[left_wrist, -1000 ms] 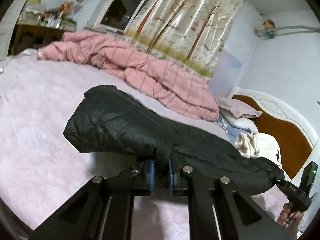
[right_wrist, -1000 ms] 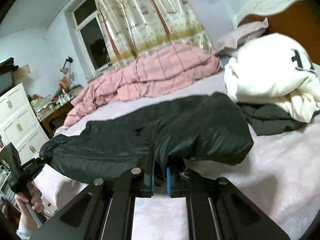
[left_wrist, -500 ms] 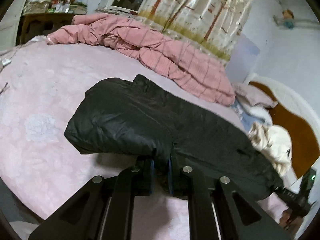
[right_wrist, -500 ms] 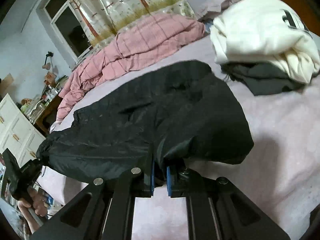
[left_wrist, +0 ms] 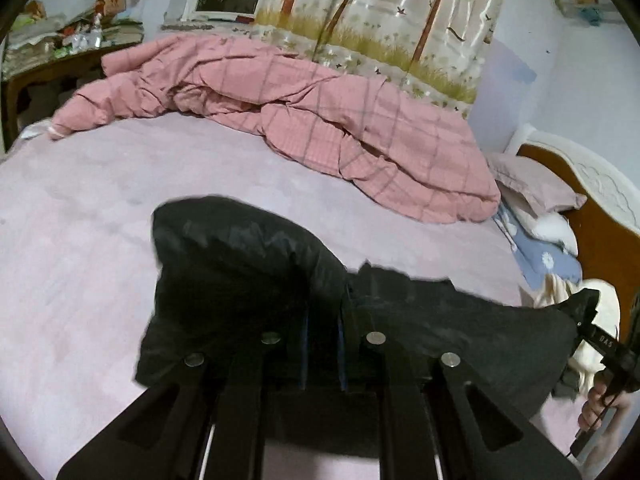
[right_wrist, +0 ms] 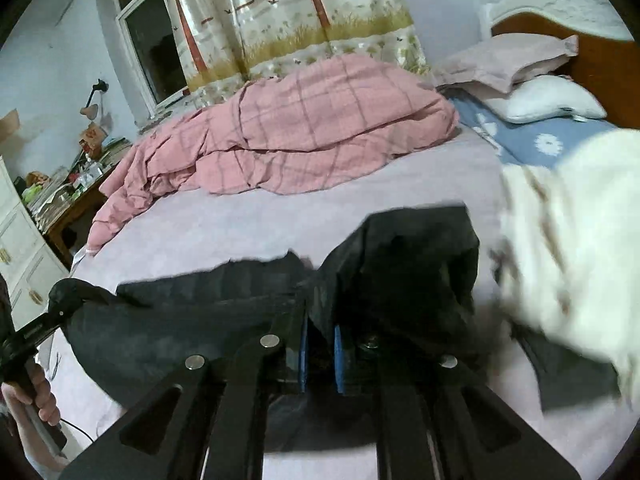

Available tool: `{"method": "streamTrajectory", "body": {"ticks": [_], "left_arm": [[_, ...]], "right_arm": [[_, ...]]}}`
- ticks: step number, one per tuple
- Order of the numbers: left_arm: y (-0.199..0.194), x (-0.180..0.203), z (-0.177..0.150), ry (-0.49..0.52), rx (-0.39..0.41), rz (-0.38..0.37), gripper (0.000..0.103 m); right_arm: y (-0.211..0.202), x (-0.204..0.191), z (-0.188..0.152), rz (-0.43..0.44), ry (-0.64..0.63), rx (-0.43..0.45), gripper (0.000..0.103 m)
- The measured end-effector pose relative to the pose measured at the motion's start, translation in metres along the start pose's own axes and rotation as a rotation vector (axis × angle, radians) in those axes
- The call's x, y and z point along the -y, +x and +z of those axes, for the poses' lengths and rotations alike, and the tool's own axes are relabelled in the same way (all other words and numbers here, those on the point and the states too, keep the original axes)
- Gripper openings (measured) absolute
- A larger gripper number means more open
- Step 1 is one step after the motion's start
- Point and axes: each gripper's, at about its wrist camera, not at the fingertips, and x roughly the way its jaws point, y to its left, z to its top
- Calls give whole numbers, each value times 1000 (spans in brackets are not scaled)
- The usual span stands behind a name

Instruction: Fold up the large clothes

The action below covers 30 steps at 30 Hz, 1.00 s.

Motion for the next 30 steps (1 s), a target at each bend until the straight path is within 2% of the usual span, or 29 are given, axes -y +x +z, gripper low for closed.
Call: {"method": "streamTrajectory", "body": {"ticks": [3,9,11,12,14,16,18,19,21,23,25,27,28,29,30], "left_arm": [[35,-9,7,3,25,-27,12],[81,-3,6,129,29,37,25],[84,-4,3,154,40,81,41],[83,-6,2,157,53,104,45],[77,-9,-1,167,77,124,50],[62,-11,1,164,141,99,53],[37,-2,2,184,264,110,67],[24,5,1,196,319,121,74],[1,17,0,204,398,87,75],[-19,31,-4,224,431,19,77],[-33,50,-14,294,416,-50,77],[-32,72,-26,393,350,-89,77],[-27,83,-32,439,310,-90,77],[-15,96,-36,493,269,-86,77],[-2,107,-41,542,234,-72,77]], "right_arm": [[32,3,9,-8,-2,48,11],[84,10,5,-29,-7,53,19],[87,14,6,-20,-9,62,23],[86,16,6,-12,-8,68,28],[77,22,8,-1,-7,86,45],[65,28,10,-12,3,131,76],[45,36,12,-34,30,199,83],[38,40,15,-41,45,217,83],[23,44,19,-50,71,247,83],[11,41,19,-32,73,272,83],[5,29,18,23,21,253,83],[10,9,12,136,-80,150,83],[18,-2,7,221,-129,74,83],[23,-16,-2,266,-171,40,83],[25,-26,-8,248,-197,58,83]]}}
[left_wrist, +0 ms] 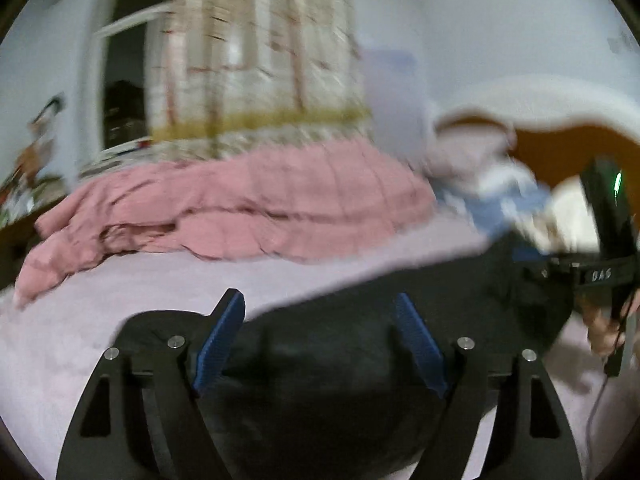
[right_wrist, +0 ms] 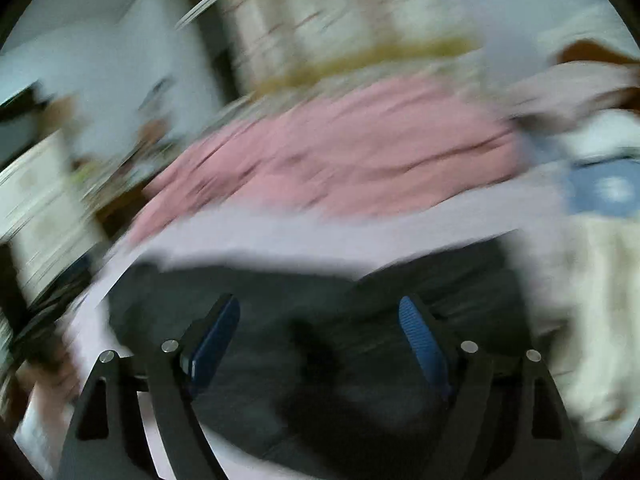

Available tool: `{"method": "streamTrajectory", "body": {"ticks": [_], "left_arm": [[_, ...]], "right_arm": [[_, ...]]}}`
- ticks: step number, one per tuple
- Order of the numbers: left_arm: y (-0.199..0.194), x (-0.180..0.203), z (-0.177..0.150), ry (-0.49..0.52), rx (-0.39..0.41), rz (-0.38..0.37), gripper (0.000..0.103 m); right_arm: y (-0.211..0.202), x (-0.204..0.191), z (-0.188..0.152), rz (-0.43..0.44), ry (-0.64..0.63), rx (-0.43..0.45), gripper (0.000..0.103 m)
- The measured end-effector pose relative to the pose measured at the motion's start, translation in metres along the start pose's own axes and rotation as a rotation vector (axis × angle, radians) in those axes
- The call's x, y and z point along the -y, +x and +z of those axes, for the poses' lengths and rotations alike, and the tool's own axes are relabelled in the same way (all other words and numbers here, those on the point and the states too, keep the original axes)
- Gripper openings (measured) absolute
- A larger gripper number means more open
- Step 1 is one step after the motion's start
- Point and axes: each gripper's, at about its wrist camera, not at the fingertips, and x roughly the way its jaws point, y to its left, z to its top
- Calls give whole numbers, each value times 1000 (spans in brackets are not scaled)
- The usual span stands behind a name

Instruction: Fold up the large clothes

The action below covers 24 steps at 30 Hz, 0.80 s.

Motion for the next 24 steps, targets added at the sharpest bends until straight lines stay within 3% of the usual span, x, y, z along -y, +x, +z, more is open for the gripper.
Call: {"method": "streamTrajectory", "body": {"ticks": [2,4,6,9,11,15,20,24], "left_arm": [[37,13,-4,50,-88,48,77],[71,8,-9,-6,-163,70,76],[87,-7,-18,-80,-178,96,75],[95,-21,-26,-84,-171,135,76],[98,-28,-31,-62,-181,179,76],[98,-46,-42,-114,-212,213,76],[102,-45,-58,-65,-231,232,76],[84,-41,-46,-26,-155,225,73]], "right_arm": [[19,-17,-8,-105,-67,5,83],[38,-18,-12,-221,-78,13,83],[49,-8,-17,-322,-58,42,83],[55,17,-23,-418,-29,54,83],[56,33,-25,-413,7,29,83],[58,46,-29,-402,22,8,83],[67,53,-33,-374,40,-25,84],[55,50,-30,-376,57,1,84]]}}
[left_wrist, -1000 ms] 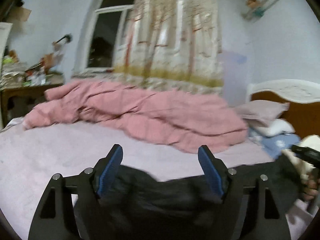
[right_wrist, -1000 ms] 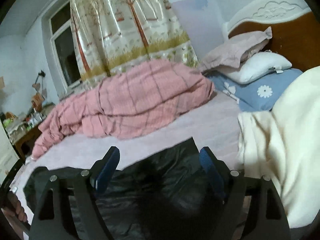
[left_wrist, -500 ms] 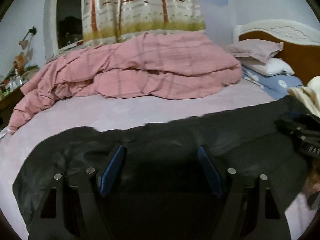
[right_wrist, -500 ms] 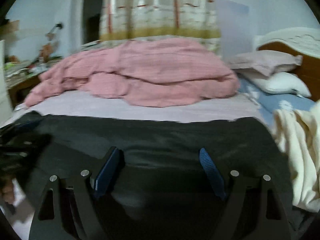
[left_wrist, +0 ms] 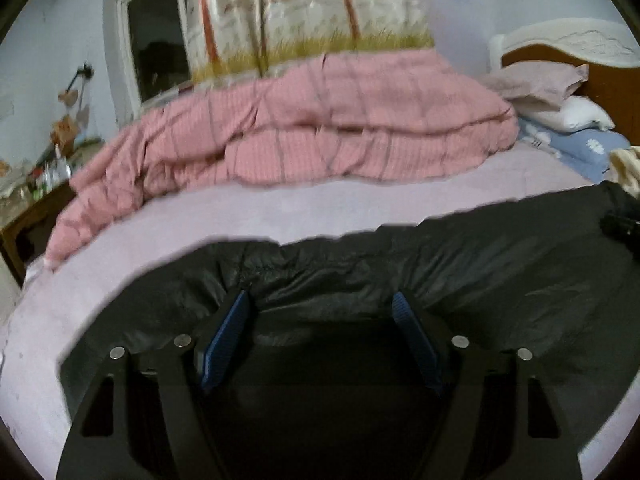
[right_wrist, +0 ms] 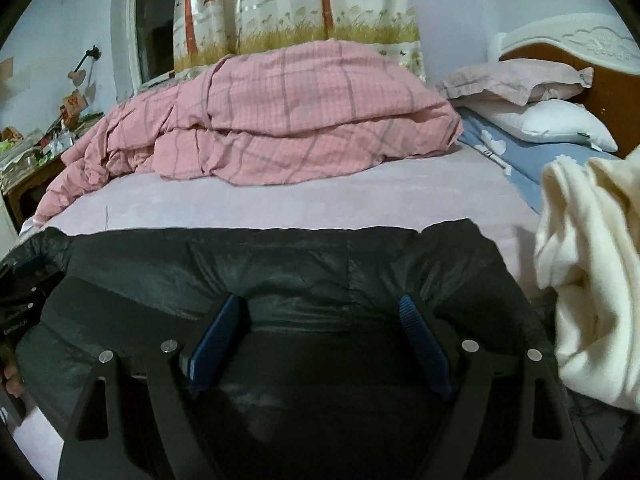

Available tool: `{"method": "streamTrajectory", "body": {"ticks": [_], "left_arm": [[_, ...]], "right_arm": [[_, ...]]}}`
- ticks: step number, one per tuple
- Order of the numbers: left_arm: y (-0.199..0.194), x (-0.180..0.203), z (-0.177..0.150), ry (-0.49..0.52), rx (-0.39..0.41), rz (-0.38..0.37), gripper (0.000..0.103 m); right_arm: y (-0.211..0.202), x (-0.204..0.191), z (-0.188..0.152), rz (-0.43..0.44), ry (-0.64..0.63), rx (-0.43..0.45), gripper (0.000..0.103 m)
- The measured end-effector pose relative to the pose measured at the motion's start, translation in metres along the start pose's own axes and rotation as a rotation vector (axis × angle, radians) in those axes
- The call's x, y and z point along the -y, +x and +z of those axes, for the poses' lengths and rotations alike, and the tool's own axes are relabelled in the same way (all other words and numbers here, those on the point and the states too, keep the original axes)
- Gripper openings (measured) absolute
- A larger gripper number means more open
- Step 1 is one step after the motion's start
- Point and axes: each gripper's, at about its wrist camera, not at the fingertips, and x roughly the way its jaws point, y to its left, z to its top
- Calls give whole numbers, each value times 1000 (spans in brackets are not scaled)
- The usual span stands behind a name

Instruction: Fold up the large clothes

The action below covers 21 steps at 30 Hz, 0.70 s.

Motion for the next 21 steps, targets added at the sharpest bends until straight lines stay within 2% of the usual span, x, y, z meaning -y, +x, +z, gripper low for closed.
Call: {"method": "streamTrajectory", "body": {"ticks": [3,5,7,10,14,16,19,21], "left_arm": [[-22,-10,16,-3,93,22,73],[-23,-29,24,-83,74,66,73],[-22,-49,24,-137,65,67,73],[-10,-73,15,-151,18,95,70],[9,-102,-2,-236,-56,31,58],[14,-107,-8,-239,-74,23,57],[19,-111,-17,-207,-108,51,57],[27,-116,-26,-232,-151,50,57]], "right_arm": [[-12,7,9,26,17,25,85],[-10,11,12,17,17,11,86],[-4,16,10,10,27,-14,86],[1,17,8,-1,25,-37,86],[3,13,5,-8,-10,-34,86],[5,15,4,3,-12,-40,86],[8,20,3,11,-1,-50,86],[10,24,2,23,19,-52,86]]}}
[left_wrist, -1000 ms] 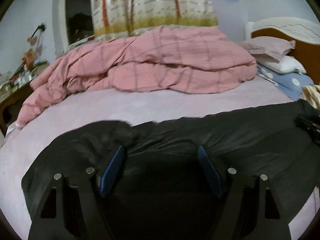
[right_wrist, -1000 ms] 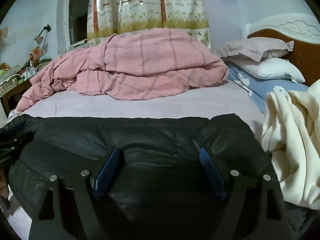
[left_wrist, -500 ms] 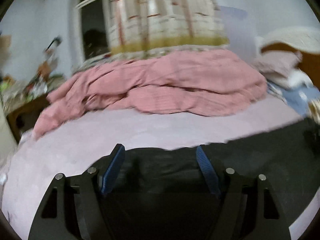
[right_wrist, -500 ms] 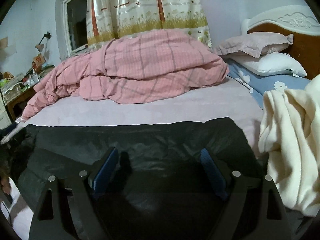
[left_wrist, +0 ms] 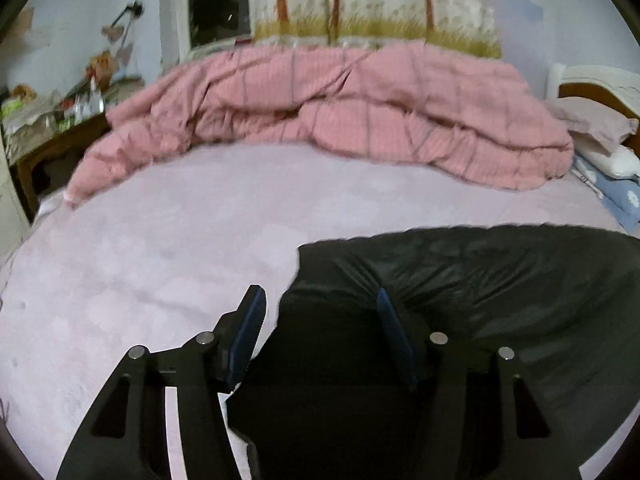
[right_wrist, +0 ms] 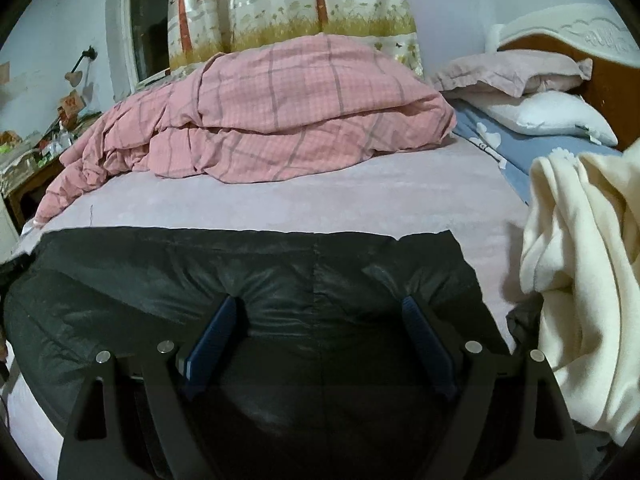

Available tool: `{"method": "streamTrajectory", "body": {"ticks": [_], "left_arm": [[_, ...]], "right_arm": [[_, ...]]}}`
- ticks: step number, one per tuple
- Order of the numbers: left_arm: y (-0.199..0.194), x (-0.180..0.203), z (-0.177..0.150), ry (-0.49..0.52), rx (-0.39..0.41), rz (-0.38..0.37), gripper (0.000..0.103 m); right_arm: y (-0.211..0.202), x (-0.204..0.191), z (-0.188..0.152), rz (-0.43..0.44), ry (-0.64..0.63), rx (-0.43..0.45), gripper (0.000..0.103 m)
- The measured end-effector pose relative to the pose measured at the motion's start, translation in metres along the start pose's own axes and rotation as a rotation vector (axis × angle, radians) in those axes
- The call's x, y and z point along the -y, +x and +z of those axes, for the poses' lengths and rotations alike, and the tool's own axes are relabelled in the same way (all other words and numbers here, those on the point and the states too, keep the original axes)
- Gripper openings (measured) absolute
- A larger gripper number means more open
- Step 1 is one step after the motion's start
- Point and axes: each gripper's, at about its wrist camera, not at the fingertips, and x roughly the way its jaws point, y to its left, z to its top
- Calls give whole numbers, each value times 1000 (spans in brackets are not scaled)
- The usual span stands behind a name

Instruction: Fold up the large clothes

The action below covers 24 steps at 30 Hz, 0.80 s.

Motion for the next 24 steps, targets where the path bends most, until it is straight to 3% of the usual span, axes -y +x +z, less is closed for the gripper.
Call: {"method": "streamTrajectory", "body": {"ticks": [3,8,12,13,14,15,17,18,20,24], "left_arm": [[9,-5,-9,-40,-41,-39,56],[10,5,-11,40,-32,-13,57],[12,0,-10,28,-33,-15,57],[10,-1,-10,23,-25,-6,55],[5,-1,-9,21,-6,-9,48],[-4,-2,-6,9,26,-43,44],[-28,-3,4,-47,110,-124,43],[-44,0,9,-64,161,-169,43],[-70,17,19,-57,220,-234,42],[-97,77,21,31,255,-338,36]], "right_arm": [[6,0,-1,13,-12,-18,86],[8,7,-5,30,29,-43,86],[11,8,-3,19,15,-58,86],[11,7,-2,5,12,-57,86],[10,7,-1,-35,13,-55,86],[6,6,2,-83,24,-48,86],[-6,3,8,-94,46,-10,78],[-13,0,12,-75,48,7,69],[-31,-17,23,-17,20,53,63],[-56,-55,27,72,-30,122,55]]}}
